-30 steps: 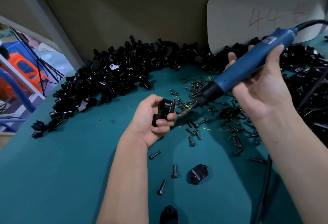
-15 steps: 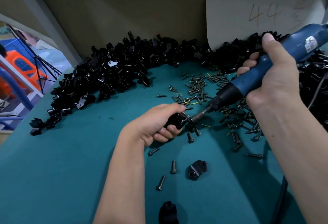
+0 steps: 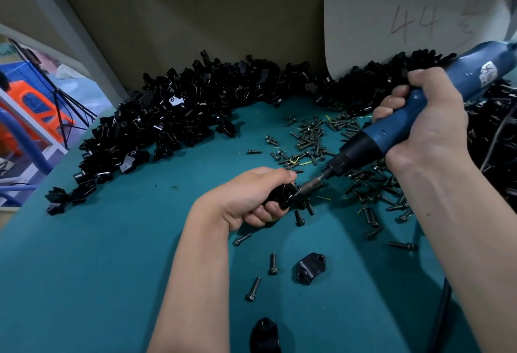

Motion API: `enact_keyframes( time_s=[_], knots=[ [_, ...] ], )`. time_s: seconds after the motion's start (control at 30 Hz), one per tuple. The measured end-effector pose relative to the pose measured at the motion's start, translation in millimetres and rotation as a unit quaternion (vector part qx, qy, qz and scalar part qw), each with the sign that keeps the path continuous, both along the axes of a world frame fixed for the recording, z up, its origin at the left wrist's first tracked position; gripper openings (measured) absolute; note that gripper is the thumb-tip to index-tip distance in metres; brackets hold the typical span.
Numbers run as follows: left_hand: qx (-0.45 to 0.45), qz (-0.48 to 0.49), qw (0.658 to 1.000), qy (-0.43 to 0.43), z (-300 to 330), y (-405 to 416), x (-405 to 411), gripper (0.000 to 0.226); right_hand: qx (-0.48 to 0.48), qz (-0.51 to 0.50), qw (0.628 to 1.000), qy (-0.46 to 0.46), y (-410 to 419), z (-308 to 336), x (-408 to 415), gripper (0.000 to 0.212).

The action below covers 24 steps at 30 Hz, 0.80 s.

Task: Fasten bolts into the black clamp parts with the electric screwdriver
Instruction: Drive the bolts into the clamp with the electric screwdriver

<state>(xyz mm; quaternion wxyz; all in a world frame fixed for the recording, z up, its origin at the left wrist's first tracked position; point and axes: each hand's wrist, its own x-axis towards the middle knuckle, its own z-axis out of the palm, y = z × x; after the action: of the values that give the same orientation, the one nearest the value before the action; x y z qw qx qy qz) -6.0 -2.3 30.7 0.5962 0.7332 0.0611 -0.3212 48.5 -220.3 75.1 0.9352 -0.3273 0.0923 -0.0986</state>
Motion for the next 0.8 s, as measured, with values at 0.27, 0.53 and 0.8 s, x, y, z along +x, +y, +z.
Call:
enact_keyframes(
  time_s=[0.27,0.53,0.8],
  knots=[
    [0.038,-0.069,0.997,0.011,7,-12,-5,0.048,0.008,0.028,0.998,-0.056,0,14,-7,0.024],
    [0.079,-0.069,0.994,0.006,6,-17,-4,0.040,-0.012,0.027,0.998,-0.061,1,13,-8,0.023],
    [0.073,-0.064,0.995,0.006,6,-14,-3,0.039,-0.015,0.031,0.996,-0.080,4,14,-8,0.023]
  ],
)
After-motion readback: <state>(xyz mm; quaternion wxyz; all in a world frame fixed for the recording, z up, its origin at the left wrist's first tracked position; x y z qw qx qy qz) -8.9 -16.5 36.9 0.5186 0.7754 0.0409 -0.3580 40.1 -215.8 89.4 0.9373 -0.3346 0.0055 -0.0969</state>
